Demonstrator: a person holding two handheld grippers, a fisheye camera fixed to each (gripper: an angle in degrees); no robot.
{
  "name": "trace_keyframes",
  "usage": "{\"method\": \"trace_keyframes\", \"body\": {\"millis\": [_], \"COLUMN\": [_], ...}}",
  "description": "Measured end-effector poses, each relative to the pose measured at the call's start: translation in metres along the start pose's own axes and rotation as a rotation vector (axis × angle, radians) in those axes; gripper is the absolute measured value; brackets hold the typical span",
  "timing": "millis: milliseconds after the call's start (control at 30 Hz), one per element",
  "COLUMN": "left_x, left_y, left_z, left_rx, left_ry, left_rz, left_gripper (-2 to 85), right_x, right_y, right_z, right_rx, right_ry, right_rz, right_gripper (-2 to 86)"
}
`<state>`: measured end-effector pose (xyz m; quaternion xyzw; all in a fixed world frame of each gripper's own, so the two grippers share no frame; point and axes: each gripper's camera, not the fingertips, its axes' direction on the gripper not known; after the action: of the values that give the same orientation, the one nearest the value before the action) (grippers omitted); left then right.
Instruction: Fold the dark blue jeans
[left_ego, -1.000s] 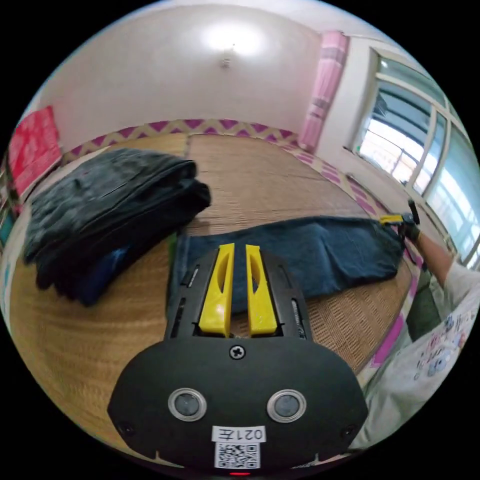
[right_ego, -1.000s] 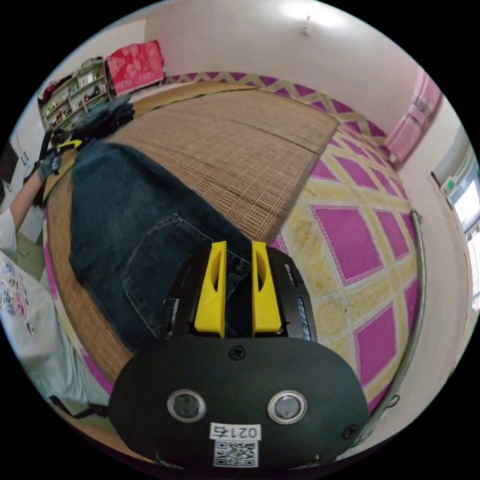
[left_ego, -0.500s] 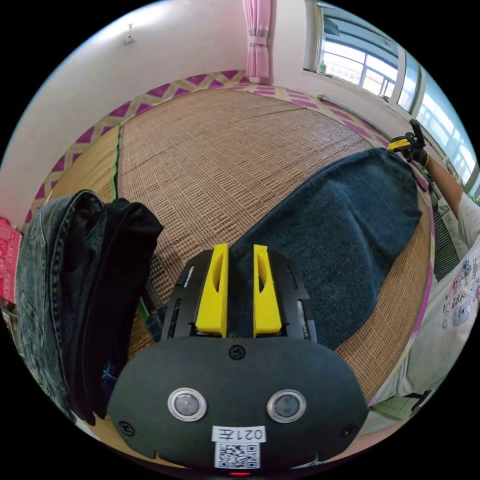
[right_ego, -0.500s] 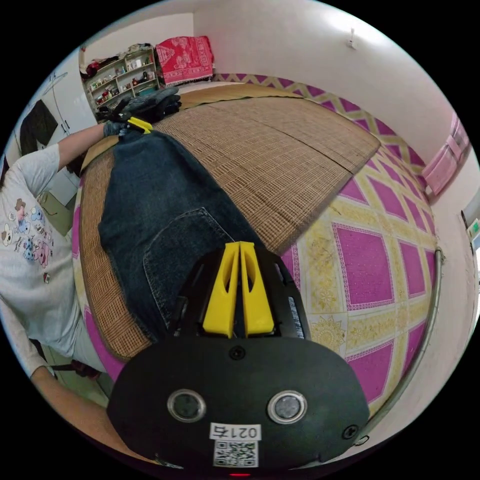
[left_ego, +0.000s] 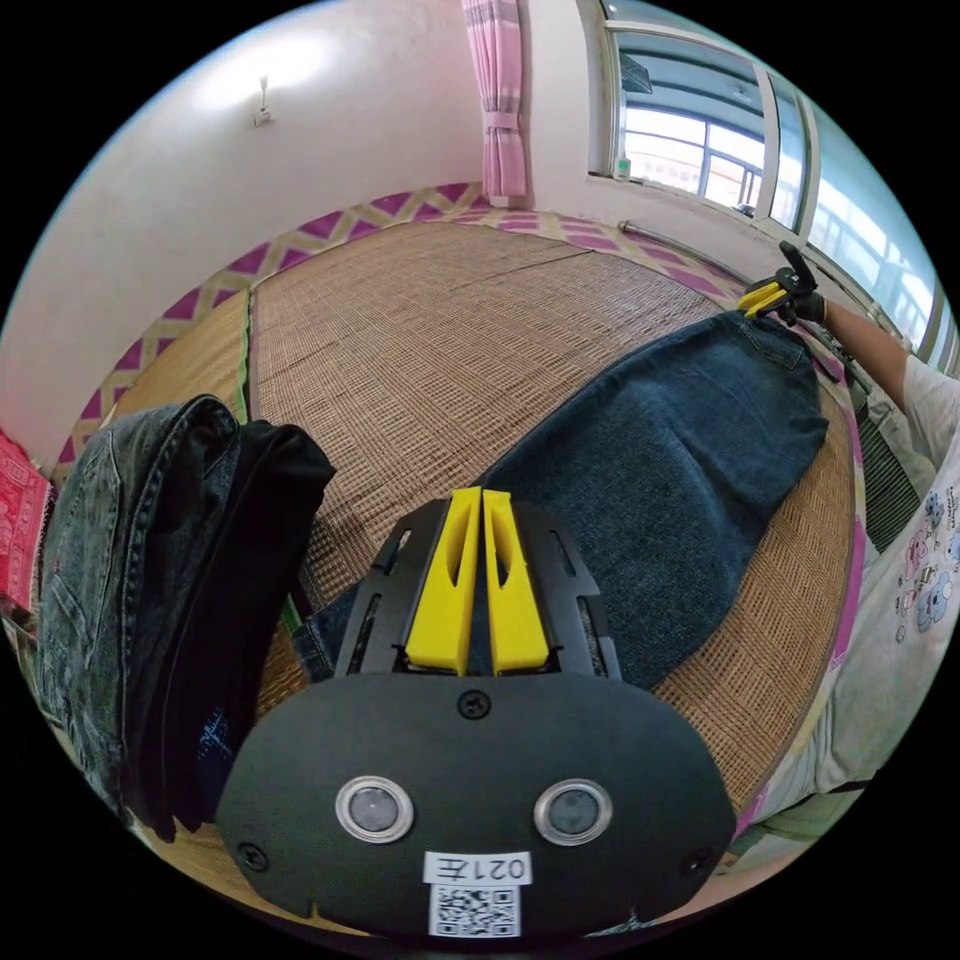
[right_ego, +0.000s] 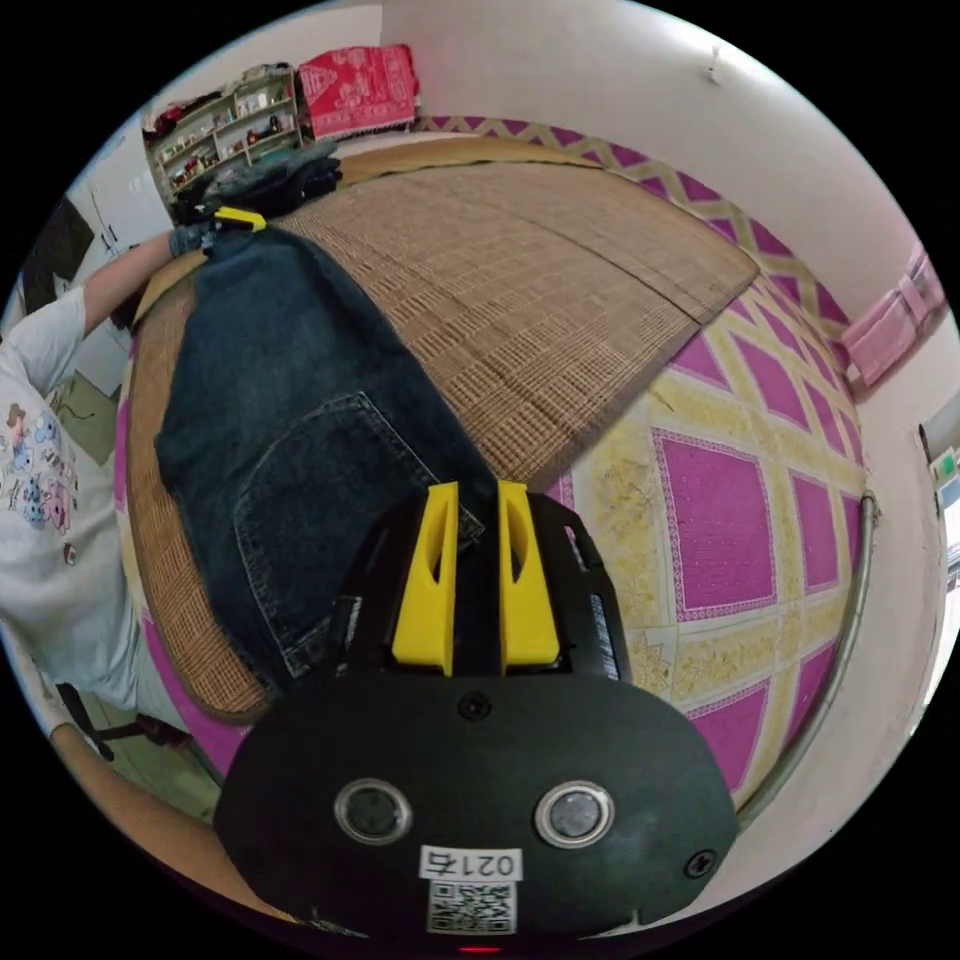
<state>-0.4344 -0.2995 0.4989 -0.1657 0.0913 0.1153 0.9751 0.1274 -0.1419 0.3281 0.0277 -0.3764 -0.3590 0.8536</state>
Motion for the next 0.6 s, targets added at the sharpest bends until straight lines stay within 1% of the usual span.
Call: {"method": "trace_keyframes", "body": {"millis": [100,333,433,500,600], "left_x": [-0.002,-0.003,0.007,0.018,0.038], "left_y": [0.003,0.023,0.041,0.059,0.098], "left_z": [-0.019,-0.079,-0.124,-0.158,-0.215], "left_rx": [0.021,0.121,0.192,0.241,0.317], "left_ry": [0.008,0.053,0.078,0.09,0.119], "left_rz": [0.0,0.014,0.046,0.074,0.091], "left_gripper": [-1.0,-1.0,-1.0,-1.0,-1.0], "right_x": [0.003,-0.014,-0.042,-0.074,-0.125], "right_y": [0.002,0.032,0.057,0.093,0.148], "right_z": [-0.009,-0.062,-0.11,-0.155,-0.193], "right_rx": [0.003,0.138,0.251,0.371,0.437], "right_ry": [-0.011,-0.03,-0.015,-0.015,-0.028], "right_rz": [-0.009,-0.046,-0.097,-0.132,-0.174], "right_gripper": [0.6,-0.9,-0.9,-0.9,-0.9]}}
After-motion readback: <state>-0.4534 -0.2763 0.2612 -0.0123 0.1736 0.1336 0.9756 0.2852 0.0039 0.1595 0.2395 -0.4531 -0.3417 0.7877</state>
